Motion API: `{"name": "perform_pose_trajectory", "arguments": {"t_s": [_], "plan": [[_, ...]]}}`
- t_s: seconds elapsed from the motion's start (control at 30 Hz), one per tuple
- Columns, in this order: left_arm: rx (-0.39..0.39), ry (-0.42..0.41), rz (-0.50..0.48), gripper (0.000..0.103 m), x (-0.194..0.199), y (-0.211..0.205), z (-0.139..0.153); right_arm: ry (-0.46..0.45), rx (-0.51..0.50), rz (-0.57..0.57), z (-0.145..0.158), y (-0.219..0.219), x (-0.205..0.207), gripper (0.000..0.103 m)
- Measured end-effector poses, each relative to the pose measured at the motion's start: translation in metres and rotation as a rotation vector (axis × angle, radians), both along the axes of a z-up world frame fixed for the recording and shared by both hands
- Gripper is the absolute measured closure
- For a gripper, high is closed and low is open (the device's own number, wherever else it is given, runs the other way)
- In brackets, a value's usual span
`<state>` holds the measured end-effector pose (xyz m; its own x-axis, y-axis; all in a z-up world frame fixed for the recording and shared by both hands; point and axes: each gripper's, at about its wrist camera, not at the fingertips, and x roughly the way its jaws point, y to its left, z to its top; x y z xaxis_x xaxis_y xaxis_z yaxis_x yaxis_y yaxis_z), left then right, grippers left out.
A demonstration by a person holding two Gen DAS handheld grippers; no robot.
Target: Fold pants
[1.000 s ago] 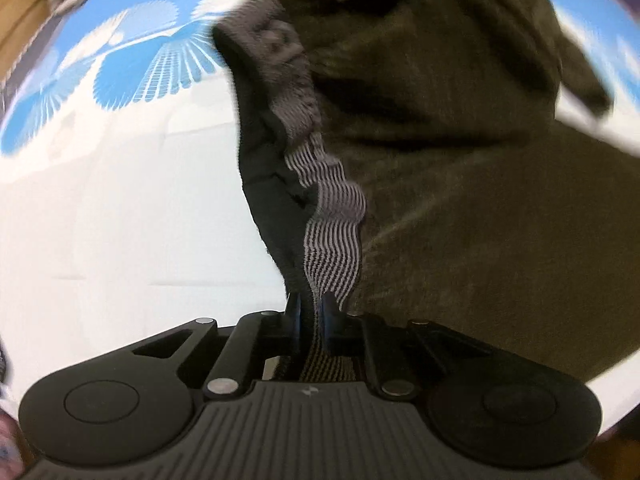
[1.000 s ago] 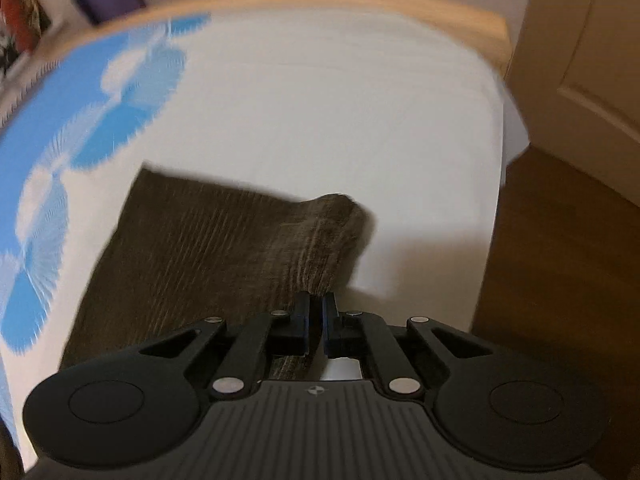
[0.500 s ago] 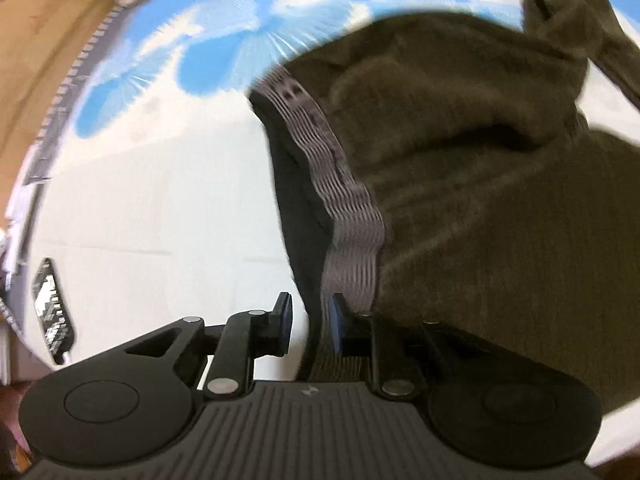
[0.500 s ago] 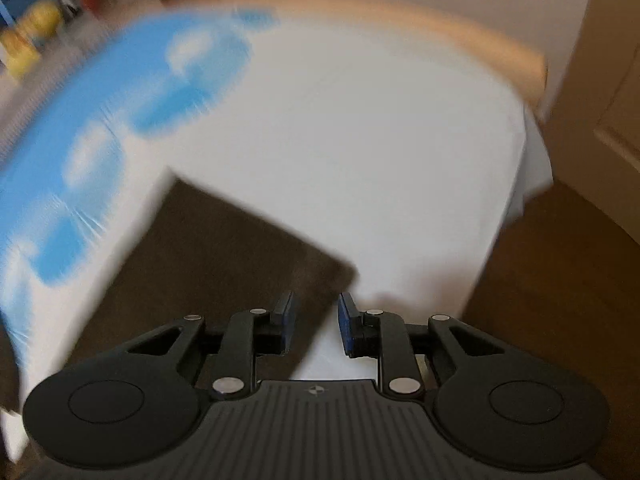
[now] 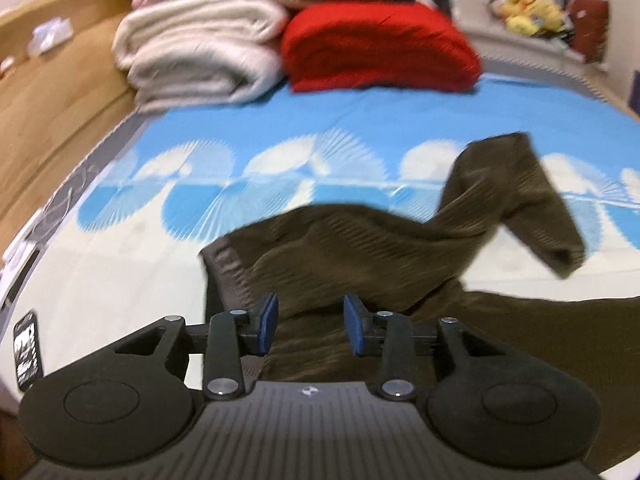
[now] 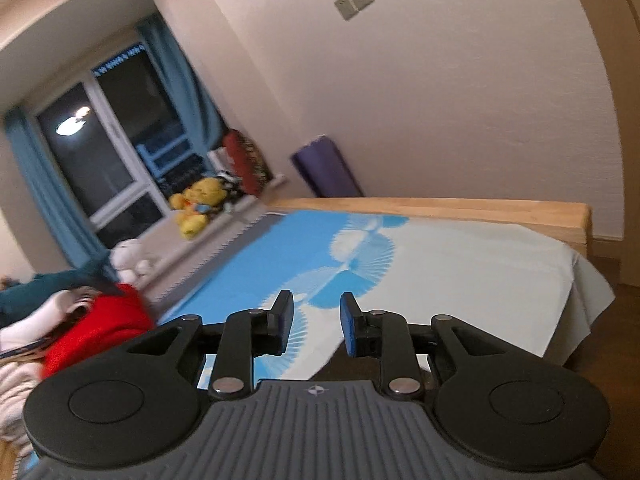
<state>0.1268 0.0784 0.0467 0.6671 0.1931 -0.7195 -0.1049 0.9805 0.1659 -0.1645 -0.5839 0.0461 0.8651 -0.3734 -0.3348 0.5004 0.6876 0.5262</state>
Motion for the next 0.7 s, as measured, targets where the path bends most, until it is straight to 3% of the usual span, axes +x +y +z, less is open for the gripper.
{"name": "perform_pose_trajectory", "arguments": {"t_s": [0.27,0.47,0.7], "plan": [[-0.003,-0.051,-0.061,0.063,0.007,-0.01,-0.015,-0.015,0.03,0.048,0.005,0.022,-0.026,0.074],[-0.02,-0.049,-0.055,0.063,0.009,-0.008,-0.015,-0.01,0.031,0.064,0.006,0.036,-0.013,0.074],[0.001,-0.054,-0.103,0.055,0.009,-0.014,-0.02,0.008,0.009,0.115,0.011,0.053,0.007,0.073]]}}
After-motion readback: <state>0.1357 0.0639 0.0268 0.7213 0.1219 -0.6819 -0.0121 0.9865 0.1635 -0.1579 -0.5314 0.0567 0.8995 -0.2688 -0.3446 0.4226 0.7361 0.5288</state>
